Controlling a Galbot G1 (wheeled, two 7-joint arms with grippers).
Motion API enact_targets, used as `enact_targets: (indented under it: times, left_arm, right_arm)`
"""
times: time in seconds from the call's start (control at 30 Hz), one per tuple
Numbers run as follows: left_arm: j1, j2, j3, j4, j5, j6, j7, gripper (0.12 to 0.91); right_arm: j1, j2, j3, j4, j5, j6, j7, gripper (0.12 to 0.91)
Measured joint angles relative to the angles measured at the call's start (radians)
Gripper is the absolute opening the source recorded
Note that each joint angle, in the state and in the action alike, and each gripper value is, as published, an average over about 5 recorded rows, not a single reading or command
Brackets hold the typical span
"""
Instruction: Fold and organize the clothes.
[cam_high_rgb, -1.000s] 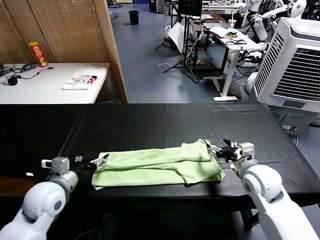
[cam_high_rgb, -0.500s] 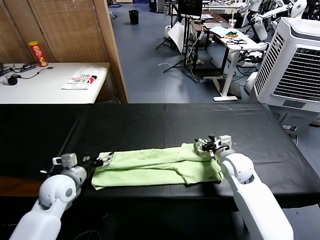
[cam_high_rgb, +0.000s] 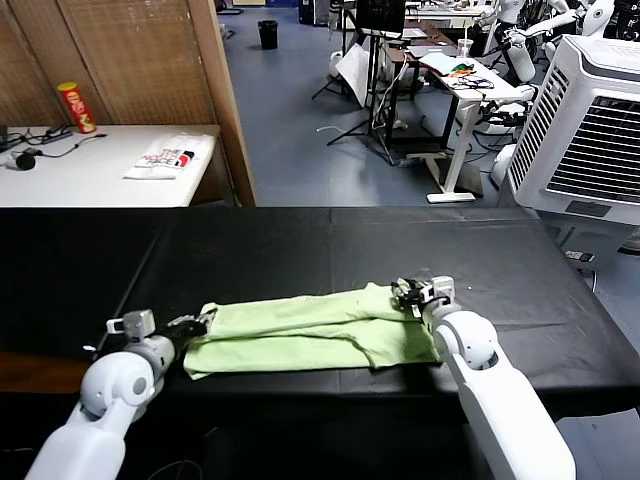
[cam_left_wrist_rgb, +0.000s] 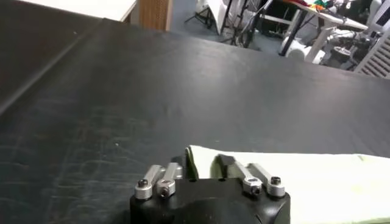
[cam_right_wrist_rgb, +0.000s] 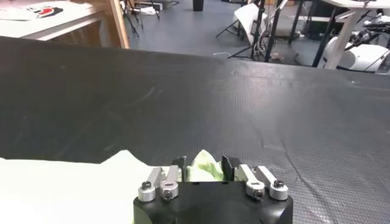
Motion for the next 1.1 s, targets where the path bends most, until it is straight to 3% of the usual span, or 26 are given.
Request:
enact_targets:
  times: [0.23,0.37,0.5,0.63,0.77,1.1]
  left_arm:
    - [-0.02,-0.032,0.02,0.024,0.109,-0.04,0.03,0.136]
    - [-0.031,-0.036,0.02,0.042,0.132,-0.06,0.056,0.193]
    - [-0.044,-0.028,0.011,0.064,0.138,-0.089,0.065,0.394]
    - [-0.046,-0.009,-0.004,0.073,0.126,-0.107,0.074,0.627]
    - [-0.031,0.006,-0.028,0.06,0.094,-0.116,0.072,0.774]
    - [0.135,-0.057,-0.081,-0.067,0.116,-0.125,0.076,0.798]
  right_arm:
    - [-0.024,0.004,0.014,0.01,0.003,0.017,-0.031,0.181]
    - [-0.037,-0.01,0.026,0.032,0.004,0.019,-0.056,0.347]
    - [-0.054,-0.029,0.042,0.065,0.01,0.021,-0.07,0.581]
    - [-0.078,-0.046,0.062,0.106,0.027,0.019,-0.071,0.755]
    - [-0.111,-0.06,0.089,0.159,0.046,0.011,-0.068,0.795]
    - [-0.223,-0.076,0.163,0.328,0.073,0.006,-0.081,0.798]
